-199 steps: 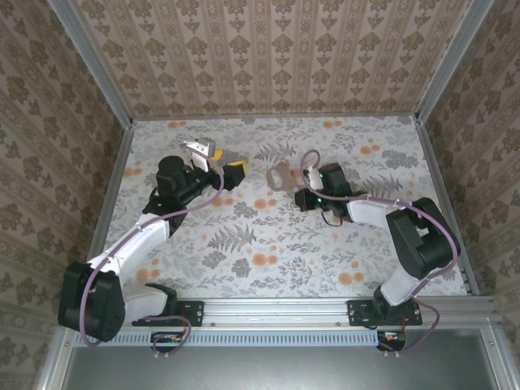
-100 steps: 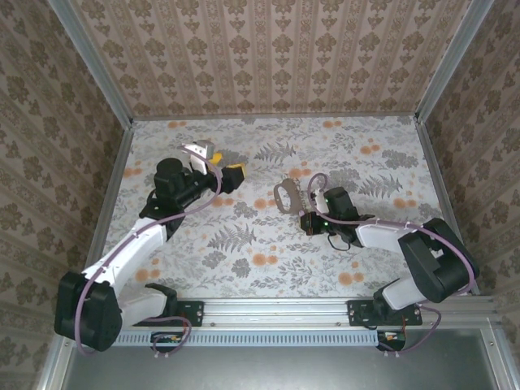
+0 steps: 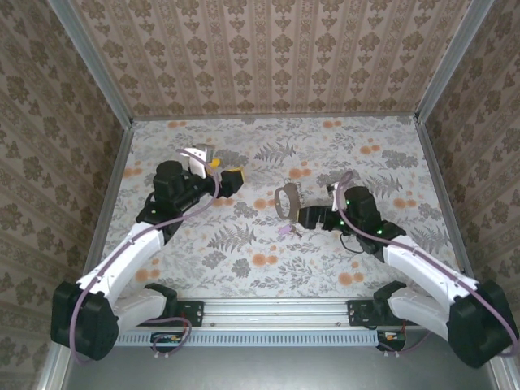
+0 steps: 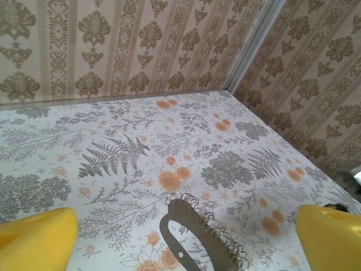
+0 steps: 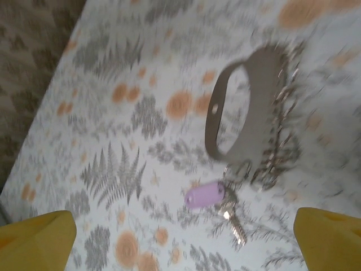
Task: Put the keys on the keyring
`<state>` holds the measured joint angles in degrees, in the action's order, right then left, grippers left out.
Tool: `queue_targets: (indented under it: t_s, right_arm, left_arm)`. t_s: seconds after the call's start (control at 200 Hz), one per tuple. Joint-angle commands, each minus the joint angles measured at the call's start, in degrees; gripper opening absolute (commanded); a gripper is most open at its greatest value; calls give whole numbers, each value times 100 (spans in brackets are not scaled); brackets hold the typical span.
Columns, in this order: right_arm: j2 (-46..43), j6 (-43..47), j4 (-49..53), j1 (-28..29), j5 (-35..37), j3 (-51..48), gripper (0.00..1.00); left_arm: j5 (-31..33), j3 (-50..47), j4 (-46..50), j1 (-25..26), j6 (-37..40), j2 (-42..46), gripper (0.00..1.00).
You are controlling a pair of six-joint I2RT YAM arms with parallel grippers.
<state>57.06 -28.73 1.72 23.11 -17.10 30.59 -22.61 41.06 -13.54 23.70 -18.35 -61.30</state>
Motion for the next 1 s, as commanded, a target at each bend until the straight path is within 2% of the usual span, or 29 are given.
queue_targets:
  t_s: [0.0, 0.065, 0.22, 0.3, 0.42, 0.495, 0.58, 0.68, 0.785, 0.865, 0.945, 1.0]
  right_arm:
    - [-203, -10, 775, -215, 1033, 440, 100]
    - [-174, 41, 820, -375, 1545, 621, 100]
    - [153, 187, 733, -625, 3685, 907, 100]
    - [304, 416, -85, -756, 4542, 625, 100]
    - [474, 966, -1608, -958, 5297, -23, 100]
    - [634, 1434, -2065, -1119, 5305, -220, 100]
    - [1002, 1659, -2046, -1340, 5291, -181, 100]
    - [1616, 1753, -2366, -1494, 5327, -172, 100]
    - [2183, 2117, -3209, -1505, 5310, -275, 100]
    - [2360, 2439, -3893, -1538, 4707, -400, 100]
    - [2382, 2603, -4091, -1564, 4291, -500, 100]
    - [2638, 2678, -5102, -1635, 4088, -892, 100]
  left_arm:
    - [528, -54, 267, 38, 180, 218, 100]
    - [1043, -83, 371, 38, 359, 295, 100]
    - [2500, -355, 263, 20, 1281, 503, 100]
    - [3091, -528, 118, -29, 1752, 597, 100]
    - [3366, -805, 146, -366, 2045, 830, 100]
    - [3333, -1135, -85, -688, 2082, 919, 100]
    - [3511, -1436, -537, -981, 2125, 778, 100]
    - [3369, -1482, -854, -1366, 2150, 147, 100]
    - [3185, -1753, -1833, -1627, 2198, -619, 100]
    - [3125, -1990, -2608, -1752, 2345, -1158, 100]
    - [2869, -2326, -3543, -2000, 2197, -1596, 100]
    - [2705, -2458, -4064, -2132, 2135, -1881, 100]
